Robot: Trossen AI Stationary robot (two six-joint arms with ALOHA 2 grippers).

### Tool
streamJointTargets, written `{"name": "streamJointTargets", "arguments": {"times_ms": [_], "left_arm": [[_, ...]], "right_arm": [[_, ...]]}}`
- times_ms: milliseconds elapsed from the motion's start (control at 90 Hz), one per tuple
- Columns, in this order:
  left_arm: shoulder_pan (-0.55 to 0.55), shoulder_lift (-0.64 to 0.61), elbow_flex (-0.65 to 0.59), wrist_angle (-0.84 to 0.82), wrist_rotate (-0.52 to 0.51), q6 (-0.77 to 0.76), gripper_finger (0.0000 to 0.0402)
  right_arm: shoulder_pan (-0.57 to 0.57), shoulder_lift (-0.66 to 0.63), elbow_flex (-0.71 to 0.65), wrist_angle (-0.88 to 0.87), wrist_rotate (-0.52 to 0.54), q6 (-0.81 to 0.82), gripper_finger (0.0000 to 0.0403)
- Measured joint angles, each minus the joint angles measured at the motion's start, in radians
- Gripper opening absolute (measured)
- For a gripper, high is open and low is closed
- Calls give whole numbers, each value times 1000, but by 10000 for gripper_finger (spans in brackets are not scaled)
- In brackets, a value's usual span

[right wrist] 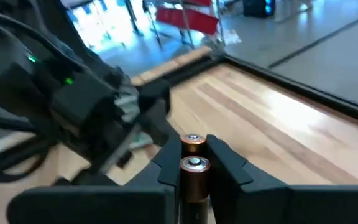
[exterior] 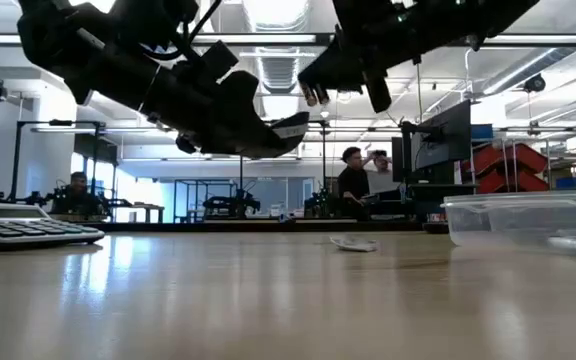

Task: Insert battery
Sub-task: Insert the brown battery into the black/white mouse battery compartment

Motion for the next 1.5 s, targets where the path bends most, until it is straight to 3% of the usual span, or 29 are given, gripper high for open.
{"name": "streamJointTargets", "arguments": {"times_ms": [278,400,578,733,967,1244,1500], "left_arm": [[1,-7,-2,-148,-27,-41,264],[10,-6,-2,-157,-27,-44,271],[36,6,-2,-139,-26,-47,260],[63,27,-2,-106,-3,-47,269],[65,35,-2,-80,9,-41,264],[65,35,-2,-45,31,-38,272],[65,35,-2,-38,35,-58,265]], "right_arm": [[0,-190,-12,-697,16,260,29],[4,-281,-20,-1009,-42,445,29],[5,-345,-63,-1295,-47,682,29],[4,-340,-117,-1323,-72,759,29],[4,-273,-219,-1289,-224,817,36],[4,-226,-236,-1234,-239,784,64],[4,-240,-234,-1227,-239,772,43]]}}
